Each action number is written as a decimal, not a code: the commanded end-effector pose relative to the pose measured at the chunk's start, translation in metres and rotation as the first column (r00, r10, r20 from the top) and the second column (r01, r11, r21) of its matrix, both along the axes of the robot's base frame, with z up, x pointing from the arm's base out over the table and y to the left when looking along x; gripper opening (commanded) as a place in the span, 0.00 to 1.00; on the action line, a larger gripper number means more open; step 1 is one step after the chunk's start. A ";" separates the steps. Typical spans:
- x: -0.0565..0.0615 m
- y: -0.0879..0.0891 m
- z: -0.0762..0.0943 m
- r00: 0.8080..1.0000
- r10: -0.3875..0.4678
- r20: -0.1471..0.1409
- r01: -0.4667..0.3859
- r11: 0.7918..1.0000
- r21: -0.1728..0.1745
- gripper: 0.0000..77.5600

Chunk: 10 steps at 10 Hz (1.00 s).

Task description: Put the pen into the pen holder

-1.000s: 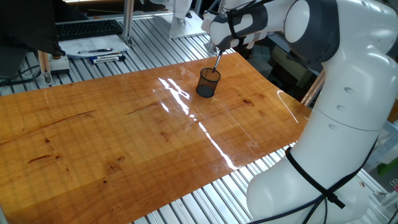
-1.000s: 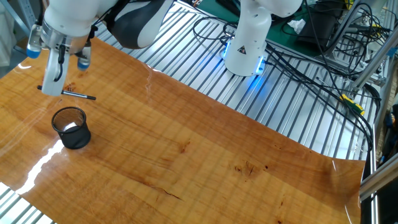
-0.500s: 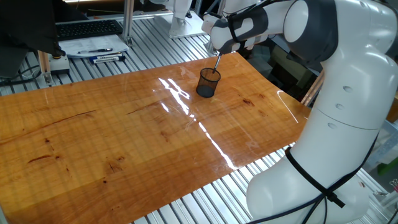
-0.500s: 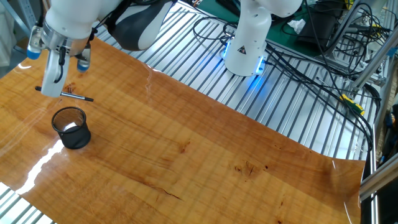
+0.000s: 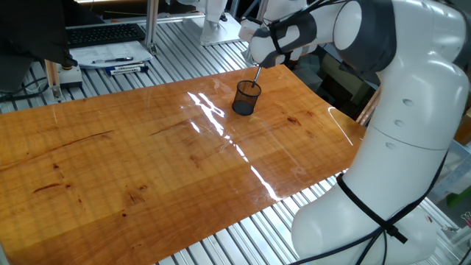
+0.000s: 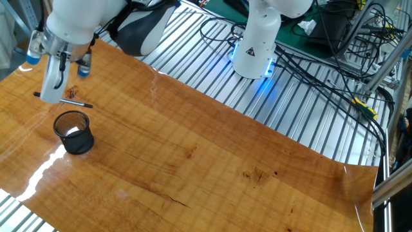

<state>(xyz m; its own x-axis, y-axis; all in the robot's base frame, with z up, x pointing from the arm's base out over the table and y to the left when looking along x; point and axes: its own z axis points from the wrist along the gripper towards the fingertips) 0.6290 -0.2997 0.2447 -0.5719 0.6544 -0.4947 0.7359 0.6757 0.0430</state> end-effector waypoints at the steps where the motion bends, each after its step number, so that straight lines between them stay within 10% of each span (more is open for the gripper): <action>1: 0.002 -0.003 0.000 1.000 0.000 0.014 0.000 1.000 -0.005 0.02; 10: 0.006 -0.009 -0.009 0.998 -0.035 0.051 0.038 0.998 -0.054 0.02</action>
<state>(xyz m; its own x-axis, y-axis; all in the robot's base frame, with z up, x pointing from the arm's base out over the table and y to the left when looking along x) 0.6337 -0.3081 0.2337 -0.5274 0.6434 -0.5549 0.7552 0.6542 0.0408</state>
